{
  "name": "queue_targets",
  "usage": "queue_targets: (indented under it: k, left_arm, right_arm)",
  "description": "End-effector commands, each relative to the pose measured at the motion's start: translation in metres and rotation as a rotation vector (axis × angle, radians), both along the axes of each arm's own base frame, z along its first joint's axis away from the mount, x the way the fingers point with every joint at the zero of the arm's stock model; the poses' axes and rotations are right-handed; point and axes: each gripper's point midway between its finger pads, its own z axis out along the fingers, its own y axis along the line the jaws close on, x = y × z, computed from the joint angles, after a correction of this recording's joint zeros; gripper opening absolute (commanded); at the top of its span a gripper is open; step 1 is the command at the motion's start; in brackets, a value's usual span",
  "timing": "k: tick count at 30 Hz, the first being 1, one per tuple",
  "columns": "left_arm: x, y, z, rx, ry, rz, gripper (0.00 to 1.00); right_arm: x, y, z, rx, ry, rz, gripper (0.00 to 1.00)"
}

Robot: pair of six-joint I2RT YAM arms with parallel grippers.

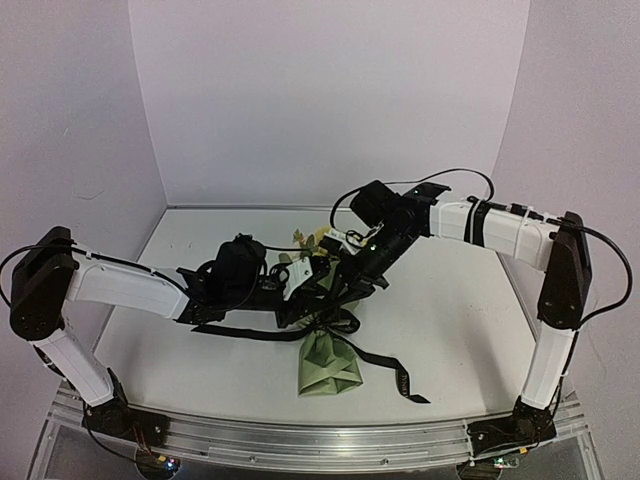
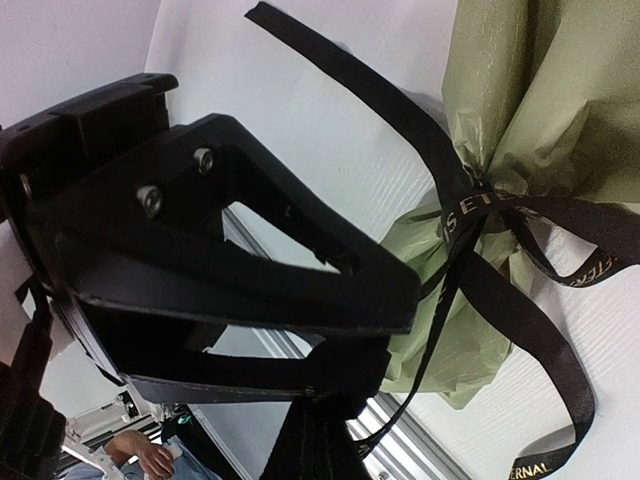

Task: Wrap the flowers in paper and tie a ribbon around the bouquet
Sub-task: Cross the half-tied ribbon over the folded bouquet.

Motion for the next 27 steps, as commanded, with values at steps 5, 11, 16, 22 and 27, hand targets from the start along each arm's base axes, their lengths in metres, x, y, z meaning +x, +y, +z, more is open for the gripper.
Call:
queue_targets:
  k: [5, 11, 16, 22, 27]
  left_arm:
    - [0.001, -0.007, 0.019, -0.063, -0.013, -0.015, 0.00]
    - [0.006, 0.010, 0.018, -0.160, 0.071, 0.108, 0.00]
    - [0.012, 0.023, 0.015, -0.234, 0.156, 0.216, 0.00]
    - [0.015, 0.035, 0.020, -0.300, 0.222, 0.289, 0.00]
    - [0.020, 0.039, 0.021, -0.321, 0.264, 0.340, 0.00]
  right_arm:
    - [0.005, -0.002, 0.005, -0.022, -0.092, 0.019, 0.10]
    - [0.008, -0.027, 0.005, -0.033, -0.279, 0.005, 0.39]
    - [0.020, -0.046, -0.005, 0.000, -0.490, -0.065, 0.56]
    - [0.025, -0.041, -0.035, 0.031, -0.658, -0.028, 0.56]
    - [0.026, -0.019, -0.056, 0.091, -0.776, 0.057, 0.55]
